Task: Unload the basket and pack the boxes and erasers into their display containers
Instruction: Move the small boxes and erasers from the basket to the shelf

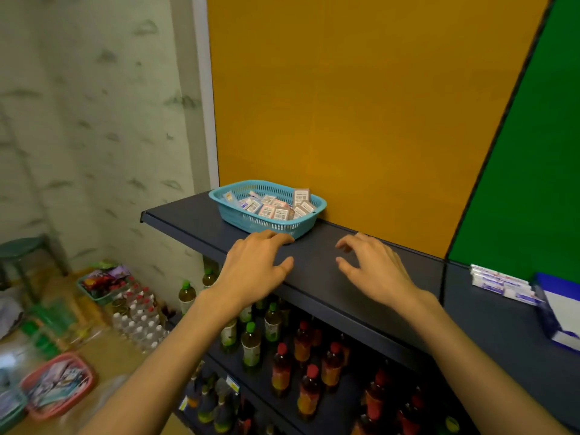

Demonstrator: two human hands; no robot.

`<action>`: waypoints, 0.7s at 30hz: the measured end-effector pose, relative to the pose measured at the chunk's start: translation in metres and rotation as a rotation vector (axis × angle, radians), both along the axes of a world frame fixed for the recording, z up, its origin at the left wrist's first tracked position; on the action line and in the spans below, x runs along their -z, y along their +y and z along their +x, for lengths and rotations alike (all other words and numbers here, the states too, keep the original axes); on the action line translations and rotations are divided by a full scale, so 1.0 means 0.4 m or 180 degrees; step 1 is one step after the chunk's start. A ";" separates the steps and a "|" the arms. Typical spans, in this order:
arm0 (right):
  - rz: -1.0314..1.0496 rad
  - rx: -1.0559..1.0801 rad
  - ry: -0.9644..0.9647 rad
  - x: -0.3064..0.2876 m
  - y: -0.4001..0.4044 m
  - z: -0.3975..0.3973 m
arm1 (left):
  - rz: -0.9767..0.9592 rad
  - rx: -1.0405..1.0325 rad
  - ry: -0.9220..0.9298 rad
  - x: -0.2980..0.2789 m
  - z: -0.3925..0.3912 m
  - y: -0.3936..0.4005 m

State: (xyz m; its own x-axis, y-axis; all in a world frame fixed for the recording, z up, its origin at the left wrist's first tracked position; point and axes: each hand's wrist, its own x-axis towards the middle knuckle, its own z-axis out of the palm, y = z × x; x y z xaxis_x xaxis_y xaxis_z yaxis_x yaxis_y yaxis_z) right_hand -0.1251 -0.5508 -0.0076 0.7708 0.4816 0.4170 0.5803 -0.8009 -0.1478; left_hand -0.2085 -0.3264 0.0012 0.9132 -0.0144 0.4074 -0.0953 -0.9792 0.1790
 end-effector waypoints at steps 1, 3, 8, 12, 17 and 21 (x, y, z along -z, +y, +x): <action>0.0021 0.0005 -0.0004 -0.004 0.026 0.011 | -0.0047 0.0008 -0.0052 -0.001 0.006 0.029; 0.0043 -0.0015 -0.0025 -0.011 0.082 0.038 | -0.0098 0.0000 -0.0141 -0.005 0.029 0.091; 0.0101 -0.0057 -0.0125 -0.018 0.228 0.121 | -0.0045 -0.0035 -0.0221 -0.018 0.129 0.239; 0.0213 -0.0012 -0.0135 -0.013 0.329 0.215 | -0.0005 -0.0010 -0.0145 -0.026 0.231 0.350; 0.0363 0.0124 -0.0057 -0.032 0.435 0.353 | 0.0115 0.0064 -0.0029 -0.063 0.372 0.477; 0.0433 0.0225 -0.0045 -0.048 0.504 0.441 | 0.0241 0.0079 -0.0073 -0.091 0.480 0.557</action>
State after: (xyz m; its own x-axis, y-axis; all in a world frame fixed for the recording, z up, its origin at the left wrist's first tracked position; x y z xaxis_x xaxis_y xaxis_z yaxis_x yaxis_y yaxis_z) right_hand 0.0515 -0.3491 0.0115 0.7944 0.3647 0.4857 0.5261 -0.8129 -0.2500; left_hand -0.0167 -0.1036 0.0378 0.9025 -0.0686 0.4251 -0.1231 -0.9871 0.1020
